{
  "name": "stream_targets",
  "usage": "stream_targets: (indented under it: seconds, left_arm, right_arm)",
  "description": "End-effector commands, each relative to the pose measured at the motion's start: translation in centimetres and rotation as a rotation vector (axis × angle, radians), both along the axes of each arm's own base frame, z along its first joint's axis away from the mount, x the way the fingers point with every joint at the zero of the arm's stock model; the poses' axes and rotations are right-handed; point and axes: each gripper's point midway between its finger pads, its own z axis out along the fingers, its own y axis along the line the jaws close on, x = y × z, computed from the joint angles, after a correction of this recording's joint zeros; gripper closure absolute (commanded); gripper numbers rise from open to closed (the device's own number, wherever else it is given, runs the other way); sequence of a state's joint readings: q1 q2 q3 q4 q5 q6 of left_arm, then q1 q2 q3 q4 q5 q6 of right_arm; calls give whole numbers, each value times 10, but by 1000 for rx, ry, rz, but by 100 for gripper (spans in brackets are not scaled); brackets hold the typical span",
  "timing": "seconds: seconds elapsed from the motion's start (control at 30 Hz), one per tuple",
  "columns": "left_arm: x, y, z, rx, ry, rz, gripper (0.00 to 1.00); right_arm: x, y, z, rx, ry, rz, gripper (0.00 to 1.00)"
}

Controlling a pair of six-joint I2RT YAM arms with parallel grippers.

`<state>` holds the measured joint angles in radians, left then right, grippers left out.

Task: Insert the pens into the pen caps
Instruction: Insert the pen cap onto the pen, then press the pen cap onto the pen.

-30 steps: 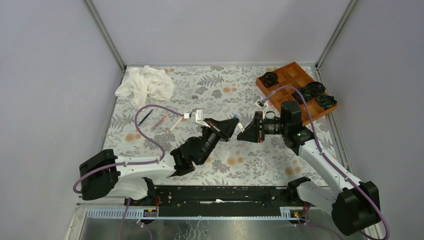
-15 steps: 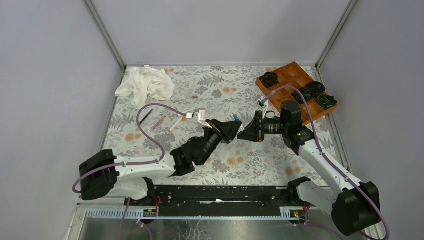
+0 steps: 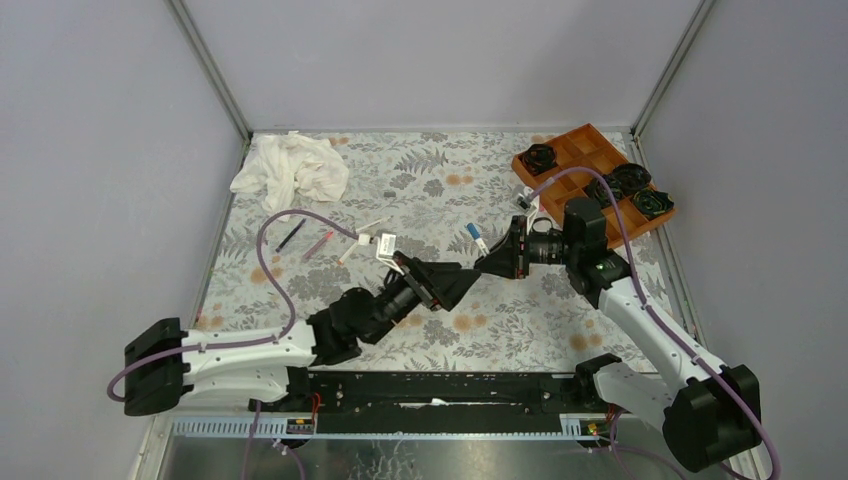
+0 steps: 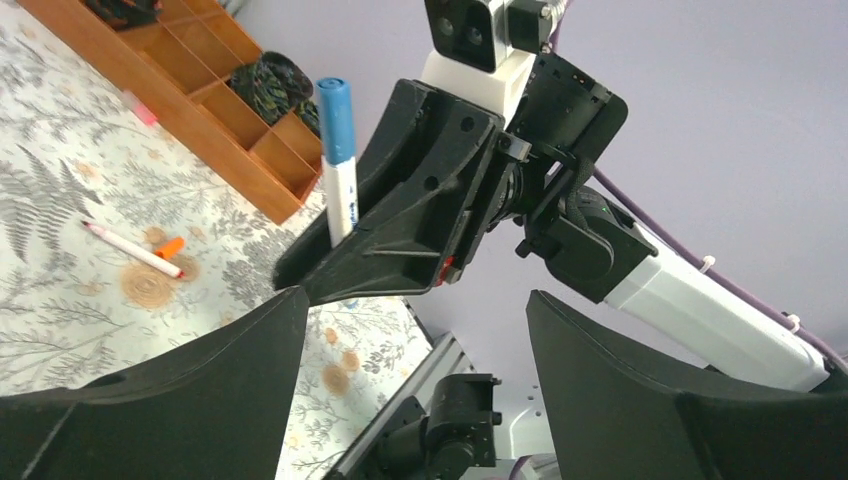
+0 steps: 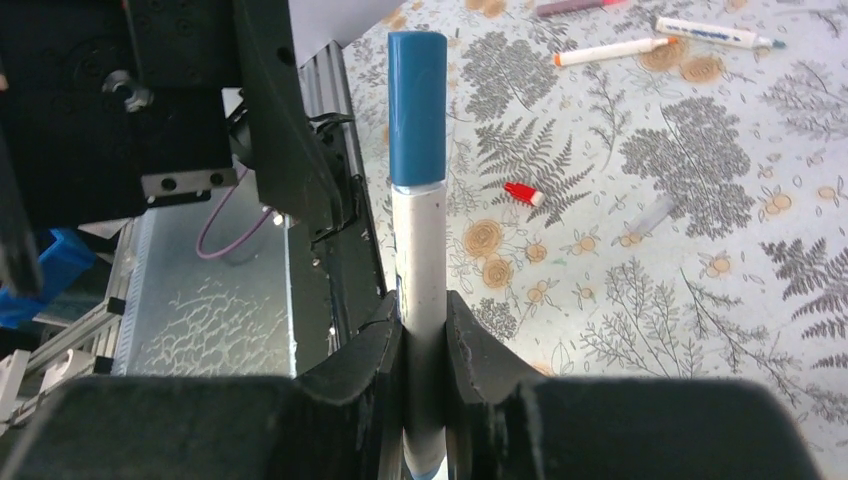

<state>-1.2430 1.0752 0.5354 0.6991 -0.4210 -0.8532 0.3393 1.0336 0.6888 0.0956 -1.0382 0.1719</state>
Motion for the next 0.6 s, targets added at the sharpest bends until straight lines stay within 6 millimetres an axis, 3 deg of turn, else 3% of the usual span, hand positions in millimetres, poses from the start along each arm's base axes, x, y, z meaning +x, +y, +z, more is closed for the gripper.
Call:
stream_targets:
  seconds: [0.0, 0.27, 0.43, 0.57]
  left_arm:
    - [-3, 21, 14, 40, -98, 25, 12]
    - [3, 45, 73, -93, -252, -23, 6]
    - [7, 34, 102, -116, -337, -53, 6]
    - [7, 26, 122, -150, -399, -64, 6]
  right_arm:
    - [-8, 3, 40, 56, -142, 91, 100]
    - [-32, 2, 79, 83, -169, 238, 100]
    - [-45, 1, 102, 117, -146, 297, 100]
    - [-49, 0, 105, 120, -132, 303, 100]
